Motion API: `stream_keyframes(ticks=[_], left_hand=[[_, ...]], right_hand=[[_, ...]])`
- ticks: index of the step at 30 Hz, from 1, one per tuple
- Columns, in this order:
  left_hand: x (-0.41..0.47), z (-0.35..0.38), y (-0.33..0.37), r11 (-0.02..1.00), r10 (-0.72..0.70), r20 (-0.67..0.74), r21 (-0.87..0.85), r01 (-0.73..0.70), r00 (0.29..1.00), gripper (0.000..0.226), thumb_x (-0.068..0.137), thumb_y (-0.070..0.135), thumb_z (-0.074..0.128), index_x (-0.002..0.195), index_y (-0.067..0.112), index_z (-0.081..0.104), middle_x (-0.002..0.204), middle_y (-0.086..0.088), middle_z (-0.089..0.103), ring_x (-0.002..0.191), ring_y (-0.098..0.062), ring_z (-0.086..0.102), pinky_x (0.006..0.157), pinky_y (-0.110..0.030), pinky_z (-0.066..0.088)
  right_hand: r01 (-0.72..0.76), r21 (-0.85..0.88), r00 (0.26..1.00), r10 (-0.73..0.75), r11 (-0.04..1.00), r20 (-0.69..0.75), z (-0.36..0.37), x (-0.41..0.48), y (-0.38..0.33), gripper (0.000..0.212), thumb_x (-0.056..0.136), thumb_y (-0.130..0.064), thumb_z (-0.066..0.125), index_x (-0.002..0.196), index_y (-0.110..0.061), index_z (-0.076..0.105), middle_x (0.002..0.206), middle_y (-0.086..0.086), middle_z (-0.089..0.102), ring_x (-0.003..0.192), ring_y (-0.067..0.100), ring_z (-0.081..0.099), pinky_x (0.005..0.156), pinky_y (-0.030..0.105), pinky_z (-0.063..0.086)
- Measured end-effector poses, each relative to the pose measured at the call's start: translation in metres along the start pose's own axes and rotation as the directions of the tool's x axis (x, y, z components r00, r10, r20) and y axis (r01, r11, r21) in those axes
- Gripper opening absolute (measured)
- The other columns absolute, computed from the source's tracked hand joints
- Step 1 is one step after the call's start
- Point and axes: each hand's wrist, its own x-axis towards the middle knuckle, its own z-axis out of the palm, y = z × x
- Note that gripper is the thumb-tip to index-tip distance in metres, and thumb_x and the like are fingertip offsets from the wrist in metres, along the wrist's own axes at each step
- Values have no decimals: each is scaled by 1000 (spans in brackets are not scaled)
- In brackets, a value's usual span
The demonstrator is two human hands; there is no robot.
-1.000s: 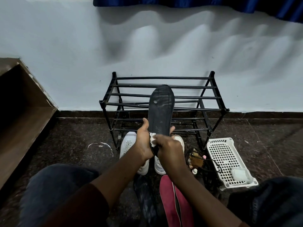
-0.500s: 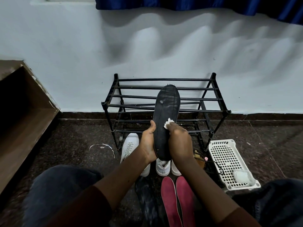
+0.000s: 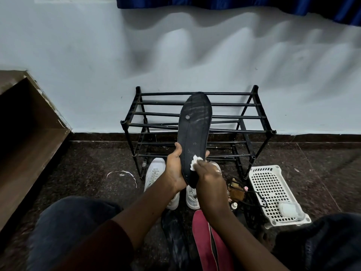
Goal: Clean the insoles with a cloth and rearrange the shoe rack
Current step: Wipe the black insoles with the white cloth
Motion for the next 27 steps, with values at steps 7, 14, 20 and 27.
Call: stream_keyframes(ticks=[7, 14, 20, 27], left_hand=[[3, -1, -12, 999, -45, 38, 11, 45, 998, 77, 97, 57, 22, 81, 6, 78, 90, -14, 73, 77, -27, 72, 80, -39, 45], [8, -7, -17, 997, -66, 56, 31, 65, 996, 76, 97, 56, 22, 81, 7, 78, 90, -14, 73, 77, -26, 72, 80, -39, 46], [9, -10, -24, 995, -86, 101, 59, 81, 991, 69, 96, 55, 27, 95, 7, 76, 99, -14, 71, 86, -26, 70, 81, -35, 55], [10, -13, -12, 998, -55, 164, 33, 50, 985, 64, 88, 54, 37, 97, 3, 74, 101, -18, 70, 88, -29, 69, 78, -37, 57]], right_hand=[[-156, 84, 988, 156, 984, -1, -3, 52, 16, 23, 70, 10, 50, 75, 1, 70, 78, 13, 68, 71, 31, 63, 56, 31, 51], [-273, 295, 935, 325, 916, -144, -4, 48, 17, 24, 71, 19, 58, 83, 4, 73, 87, 16, 72, 82, 25, 68, 79, 7, 36], [-496, 438, 836, 549, 750, 5, -12, 39, 29, 25, 77, 15, 57, 90, 1, 73, 101, 11, 70, 96, 18, 64, 81, 2, 36], [-479, 454, 864, 496, 751, 92, -14, 22, 30, 28, 75, 16, 58, 87, -4, 74, 100, 5, 71, 91, 11, 64, 84, 8, 41]])
